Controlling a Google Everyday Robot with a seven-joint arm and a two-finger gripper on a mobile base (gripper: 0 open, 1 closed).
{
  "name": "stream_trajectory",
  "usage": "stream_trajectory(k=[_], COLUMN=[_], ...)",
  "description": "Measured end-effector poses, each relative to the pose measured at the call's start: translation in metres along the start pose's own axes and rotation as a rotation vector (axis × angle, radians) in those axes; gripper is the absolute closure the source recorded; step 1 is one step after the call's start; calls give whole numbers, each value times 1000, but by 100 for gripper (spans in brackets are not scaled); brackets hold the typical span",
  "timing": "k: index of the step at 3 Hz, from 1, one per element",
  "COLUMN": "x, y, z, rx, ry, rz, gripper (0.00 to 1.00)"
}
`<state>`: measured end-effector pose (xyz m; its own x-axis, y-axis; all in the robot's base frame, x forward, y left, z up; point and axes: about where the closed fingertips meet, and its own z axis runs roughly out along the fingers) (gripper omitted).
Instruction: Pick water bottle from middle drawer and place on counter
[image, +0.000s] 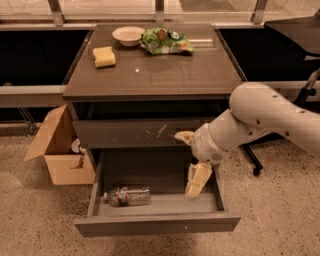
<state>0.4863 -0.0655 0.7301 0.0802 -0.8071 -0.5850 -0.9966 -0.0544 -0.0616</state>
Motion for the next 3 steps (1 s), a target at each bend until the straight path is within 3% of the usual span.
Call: stream_trajectory(k=[2,3], x=[24,24], y=[-5,-5], z=[130,130], rx=[-68,-68], ry=[-51,-51], rz=[50,50], gripper=[0,0])
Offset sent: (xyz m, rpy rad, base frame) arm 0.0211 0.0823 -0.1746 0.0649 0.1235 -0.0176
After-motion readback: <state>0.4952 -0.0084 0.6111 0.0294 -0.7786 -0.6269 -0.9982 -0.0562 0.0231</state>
